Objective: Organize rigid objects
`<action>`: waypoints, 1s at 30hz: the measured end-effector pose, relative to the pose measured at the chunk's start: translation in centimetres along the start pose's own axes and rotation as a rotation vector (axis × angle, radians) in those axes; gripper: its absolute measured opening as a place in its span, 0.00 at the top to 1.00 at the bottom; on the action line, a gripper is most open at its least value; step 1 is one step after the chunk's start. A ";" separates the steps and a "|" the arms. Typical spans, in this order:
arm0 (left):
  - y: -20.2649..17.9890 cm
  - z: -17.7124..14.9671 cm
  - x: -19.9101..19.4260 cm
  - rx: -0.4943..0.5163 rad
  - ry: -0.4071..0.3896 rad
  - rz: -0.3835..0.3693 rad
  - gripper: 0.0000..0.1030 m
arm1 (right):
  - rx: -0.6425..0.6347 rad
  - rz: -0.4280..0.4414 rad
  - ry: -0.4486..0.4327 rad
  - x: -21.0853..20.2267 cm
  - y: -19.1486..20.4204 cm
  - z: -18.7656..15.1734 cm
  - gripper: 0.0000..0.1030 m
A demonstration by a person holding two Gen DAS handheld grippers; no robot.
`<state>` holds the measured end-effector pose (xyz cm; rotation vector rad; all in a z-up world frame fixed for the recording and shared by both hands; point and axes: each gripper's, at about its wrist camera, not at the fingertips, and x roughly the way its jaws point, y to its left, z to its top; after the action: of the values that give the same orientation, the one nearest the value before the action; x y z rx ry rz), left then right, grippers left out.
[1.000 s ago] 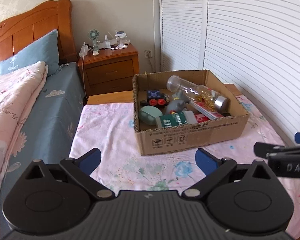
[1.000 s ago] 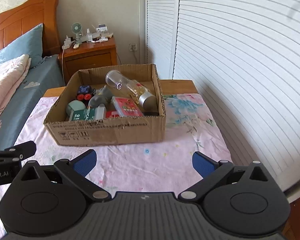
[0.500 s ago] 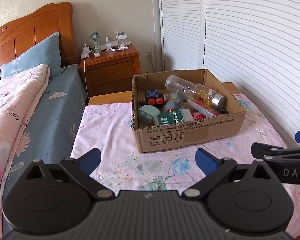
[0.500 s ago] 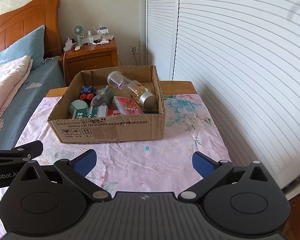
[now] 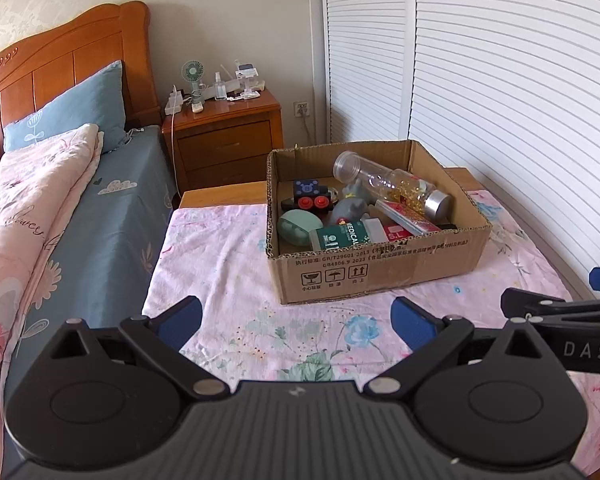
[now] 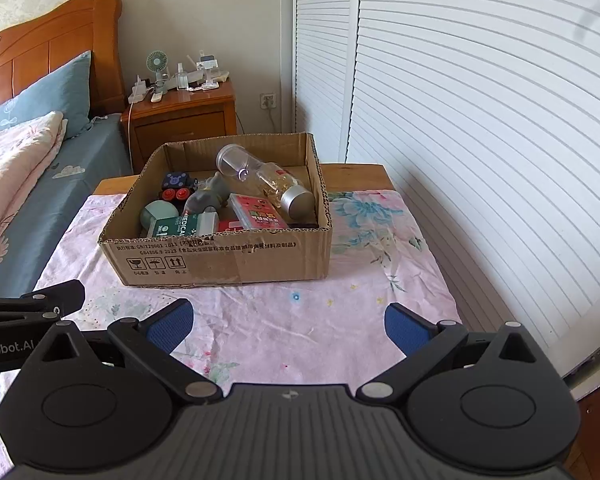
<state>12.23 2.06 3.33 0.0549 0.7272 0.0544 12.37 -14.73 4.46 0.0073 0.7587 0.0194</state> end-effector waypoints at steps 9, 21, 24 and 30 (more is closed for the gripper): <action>0.0 0.0 -0.2 0.000 0.001 0.007 0.03 | 0.000 0.001 -0.001 0.0 0.0 0.0 0.00; -0.2 0.0 -0.2 0.001 0.005 0.010 0.03 | 0.003 0.001 0.001 -0.1 -0.1 0.0 0.00; -0.2 0.0 -0.2 0.001 0.006 0.011 0.03 | 0.004 0.002 0.001 -0.1 -0.1 0.0 0.00; -0.3 -0.1 -0.2 0.001 0.008 0.012 0.03 | 0.005 0.001 -0.002 0.0 -0.2 0.1 0.00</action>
<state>12.02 1.78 3.30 0.0596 0.7353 0.0657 12.38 -14.89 4.53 0.0129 0.7571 0.0185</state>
